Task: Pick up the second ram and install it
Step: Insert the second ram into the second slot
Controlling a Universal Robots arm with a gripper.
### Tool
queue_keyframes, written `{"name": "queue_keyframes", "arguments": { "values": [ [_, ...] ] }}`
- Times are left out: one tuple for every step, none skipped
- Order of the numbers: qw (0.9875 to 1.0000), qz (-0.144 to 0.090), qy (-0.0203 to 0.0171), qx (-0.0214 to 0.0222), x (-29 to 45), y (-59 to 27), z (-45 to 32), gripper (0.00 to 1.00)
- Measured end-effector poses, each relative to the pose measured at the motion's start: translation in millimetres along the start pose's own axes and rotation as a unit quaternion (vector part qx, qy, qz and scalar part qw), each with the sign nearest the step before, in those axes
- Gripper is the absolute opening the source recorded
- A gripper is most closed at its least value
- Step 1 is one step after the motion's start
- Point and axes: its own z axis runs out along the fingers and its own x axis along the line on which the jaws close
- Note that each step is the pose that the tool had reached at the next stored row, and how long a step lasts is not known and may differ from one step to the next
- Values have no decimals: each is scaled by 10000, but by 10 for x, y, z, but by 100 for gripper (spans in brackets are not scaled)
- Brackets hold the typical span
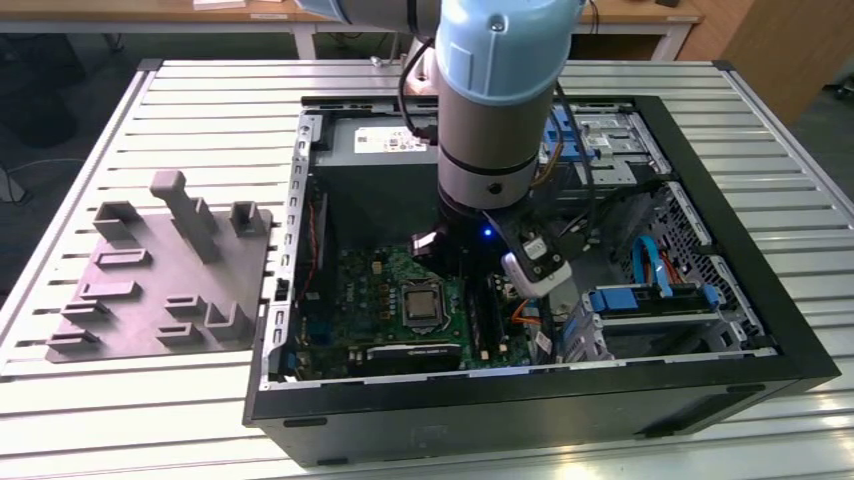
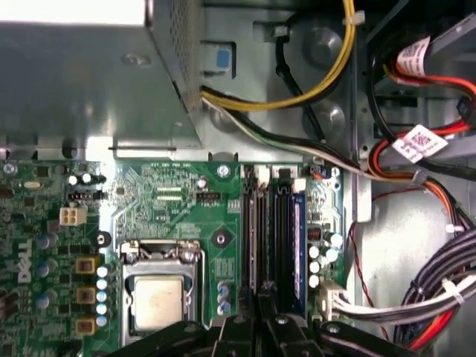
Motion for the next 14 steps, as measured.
{"name": "queue_keyframes", "arguments": {
  "values": [
    [10000,0,0,0,0,2,2,14],
    [10000,-1,0,0,0,2,2,14],
    [10000,0,0,-1,0,2,2,14],
    [10000,0,-2,-2,0,2,3,14],
    [10000,0,-8,-3,1,2,2,14],
    [10000,0,-16,-6,2,3,-3,14],
    [10000,0,-26,-9,4,4,-11,14],
    [10000,-1,-37,-7,7,4,-26,14],
    [10000,-1,-45,-4,8,3,-44,14],
    [10000,-2,-52,-4,9,4,-61,14],
    [10000,-2,-58,-5,9,5,-81,14],
    [10000,-3,-62,-4,9,5,-100,14],
    [10000,-3,-64,-3,9,4,-115,14],
    [10000,-3,-66,-4,9,1,-119,14]
  ]
}}
